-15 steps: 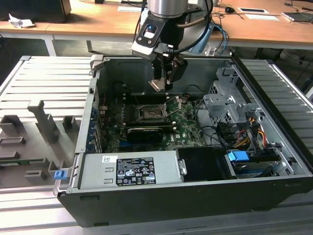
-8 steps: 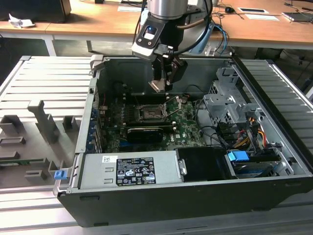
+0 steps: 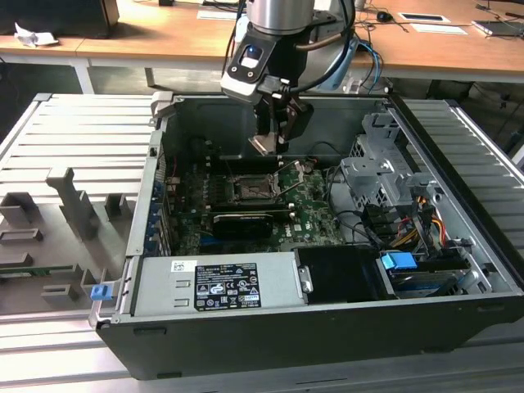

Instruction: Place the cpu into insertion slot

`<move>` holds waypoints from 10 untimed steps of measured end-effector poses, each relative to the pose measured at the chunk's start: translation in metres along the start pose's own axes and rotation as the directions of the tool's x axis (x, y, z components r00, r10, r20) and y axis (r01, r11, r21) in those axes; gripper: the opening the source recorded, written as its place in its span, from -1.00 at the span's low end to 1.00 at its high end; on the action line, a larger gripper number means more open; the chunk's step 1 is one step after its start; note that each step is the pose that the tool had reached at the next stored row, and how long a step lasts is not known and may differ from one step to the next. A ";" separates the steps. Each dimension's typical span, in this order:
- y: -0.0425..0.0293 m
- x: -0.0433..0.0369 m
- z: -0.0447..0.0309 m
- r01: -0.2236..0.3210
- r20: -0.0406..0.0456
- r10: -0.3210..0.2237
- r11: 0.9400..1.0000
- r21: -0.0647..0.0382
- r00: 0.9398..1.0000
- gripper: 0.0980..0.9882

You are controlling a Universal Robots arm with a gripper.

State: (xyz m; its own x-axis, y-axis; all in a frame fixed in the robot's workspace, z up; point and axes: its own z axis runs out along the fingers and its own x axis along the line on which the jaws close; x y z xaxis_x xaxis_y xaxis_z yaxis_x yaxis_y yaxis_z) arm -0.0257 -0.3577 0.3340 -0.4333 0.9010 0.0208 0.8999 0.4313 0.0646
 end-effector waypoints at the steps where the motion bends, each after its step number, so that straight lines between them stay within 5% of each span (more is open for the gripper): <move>1: 0.0000 0.0000 0.0002 0.000 0.000 0.000 1.000 0.000 1.000 -0.03; 10: -0.0001 0.0000 0.0011 -0.001 0.000 0.001 1.000 0.000 1.000 -0.03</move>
State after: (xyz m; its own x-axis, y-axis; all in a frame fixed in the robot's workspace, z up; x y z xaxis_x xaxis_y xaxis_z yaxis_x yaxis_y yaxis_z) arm -0.0257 -0.3577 0.3329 -0.4326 0.9013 0.0207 0.9002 0.4306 0.0646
